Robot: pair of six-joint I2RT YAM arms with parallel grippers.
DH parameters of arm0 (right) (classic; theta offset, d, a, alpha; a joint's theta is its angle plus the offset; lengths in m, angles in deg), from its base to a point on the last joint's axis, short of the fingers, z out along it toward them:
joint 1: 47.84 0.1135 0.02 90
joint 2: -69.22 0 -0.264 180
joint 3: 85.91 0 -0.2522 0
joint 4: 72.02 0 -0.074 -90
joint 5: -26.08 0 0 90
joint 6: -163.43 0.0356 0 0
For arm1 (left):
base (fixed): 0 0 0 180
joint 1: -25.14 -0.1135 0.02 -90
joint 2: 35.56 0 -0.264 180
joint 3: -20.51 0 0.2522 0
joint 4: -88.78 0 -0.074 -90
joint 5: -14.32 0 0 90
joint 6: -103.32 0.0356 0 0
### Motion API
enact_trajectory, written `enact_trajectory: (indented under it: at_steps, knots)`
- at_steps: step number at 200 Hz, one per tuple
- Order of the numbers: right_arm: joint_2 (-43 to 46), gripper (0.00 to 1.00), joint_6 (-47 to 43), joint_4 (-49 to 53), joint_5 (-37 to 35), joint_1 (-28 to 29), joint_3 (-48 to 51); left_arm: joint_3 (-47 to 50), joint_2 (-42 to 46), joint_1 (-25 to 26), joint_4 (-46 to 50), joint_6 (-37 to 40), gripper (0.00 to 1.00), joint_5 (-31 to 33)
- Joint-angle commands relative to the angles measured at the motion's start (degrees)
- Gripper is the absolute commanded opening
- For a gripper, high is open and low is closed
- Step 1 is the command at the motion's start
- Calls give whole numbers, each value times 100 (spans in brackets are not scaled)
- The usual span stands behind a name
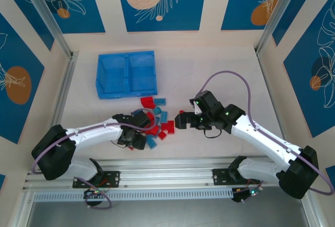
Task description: Sort the legos into containers by color
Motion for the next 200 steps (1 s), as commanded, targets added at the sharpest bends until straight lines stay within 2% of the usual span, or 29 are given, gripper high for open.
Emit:
enact_trajectory:
  at_steps: [1,28,59,77,102,130,164,200]
  knots:
    - [239,99,154,4,195,40,76,12,21,46,-151,96,57,237]
    - [237,99,-13,-140,680,172,52,133,72,48,-302,-12,42,164]
    - [92,99,-86,-371,962,410,-85,295,404,47,-366,-173,33,176]
    - [2,99,-34,-450,921,509,-185,328,603,26,-295,-209,33,252]
    - [-97,100,-13,-472,777,576,-299,442,659,-97,-316,-243,47,205]
    - [-177,99,2,-404,679,585,-366,564,579,-140,-512,-335,49,33]
    - [-162,99,77,-340,604,594,-389,598,388,-138,-614,-290,44,36]
    - [-66,100,131,-323,557,645,-458,485,510,-145,-561,-307,29,101]
